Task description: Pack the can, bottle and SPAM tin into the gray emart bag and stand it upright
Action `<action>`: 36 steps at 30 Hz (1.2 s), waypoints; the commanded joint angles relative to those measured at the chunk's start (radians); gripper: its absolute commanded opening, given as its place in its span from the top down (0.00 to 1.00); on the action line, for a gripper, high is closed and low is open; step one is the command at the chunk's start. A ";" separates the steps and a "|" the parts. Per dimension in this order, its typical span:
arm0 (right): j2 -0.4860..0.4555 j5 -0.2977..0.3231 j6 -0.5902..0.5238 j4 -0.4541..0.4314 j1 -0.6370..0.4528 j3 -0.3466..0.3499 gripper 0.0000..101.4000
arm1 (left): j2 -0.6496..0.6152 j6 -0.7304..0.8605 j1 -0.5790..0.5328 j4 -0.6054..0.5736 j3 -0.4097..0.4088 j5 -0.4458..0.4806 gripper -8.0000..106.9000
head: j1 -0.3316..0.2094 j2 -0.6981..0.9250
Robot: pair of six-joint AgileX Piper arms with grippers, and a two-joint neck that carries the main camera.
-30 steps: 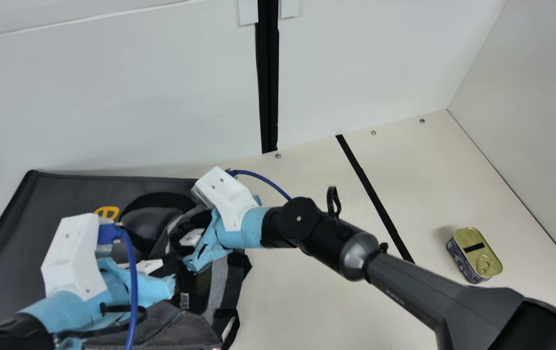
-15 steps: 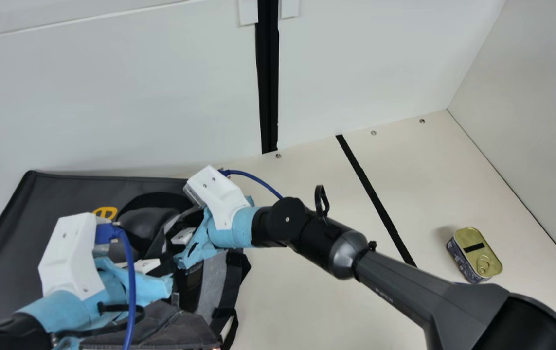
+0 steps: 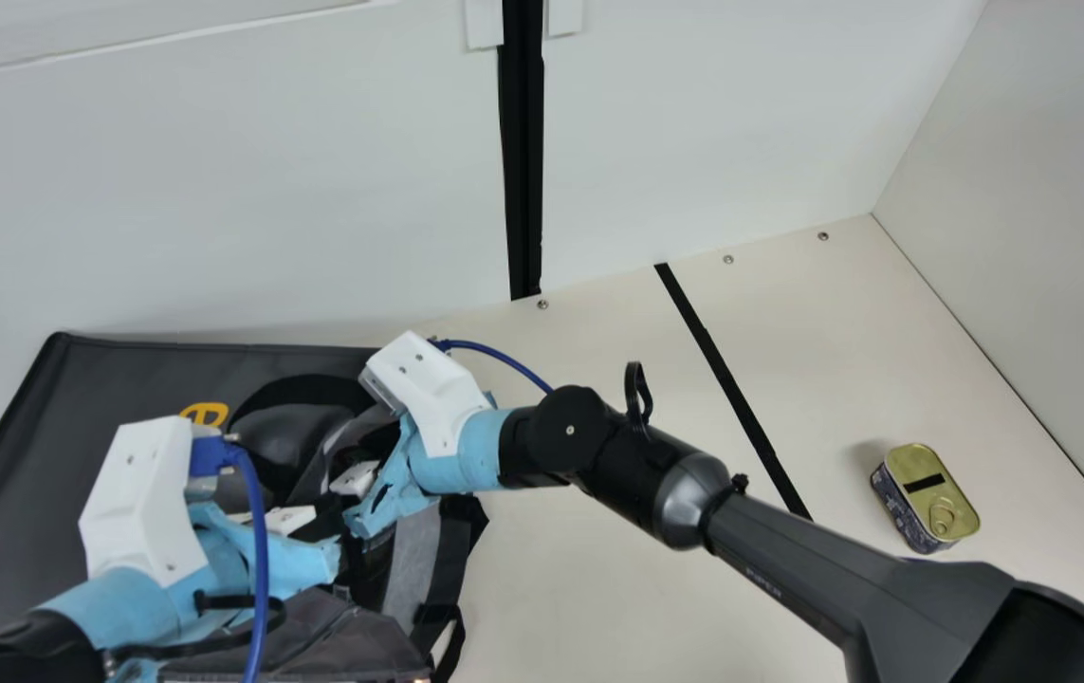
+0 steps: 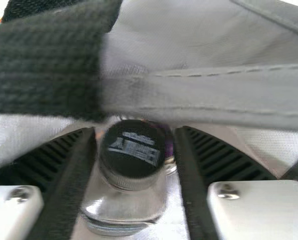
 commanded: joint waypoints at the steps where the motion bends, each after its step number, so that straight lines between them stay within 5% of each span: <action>1: -0.003 -0.005 -0.007 -0.008 -0.002 0.004 0.24 | 0.000 0.000 0.000 0.000 0.000 0.000 1.00 | -0.023 -0.002; 7: -0.018 -0.003 -0.007 -0.016 -0.003 0.017 0.06 | 0.000 0.000 0.000 0.000 0.000 0.004 1.00 | -0.023 -0.002; 36: -0.158 0.058 -0.075 -0.043 -0.068 0.127 0.06 | 0.000 0.000 0.000 0.000 0.000 0.008 1.00 | -0.023 -0.002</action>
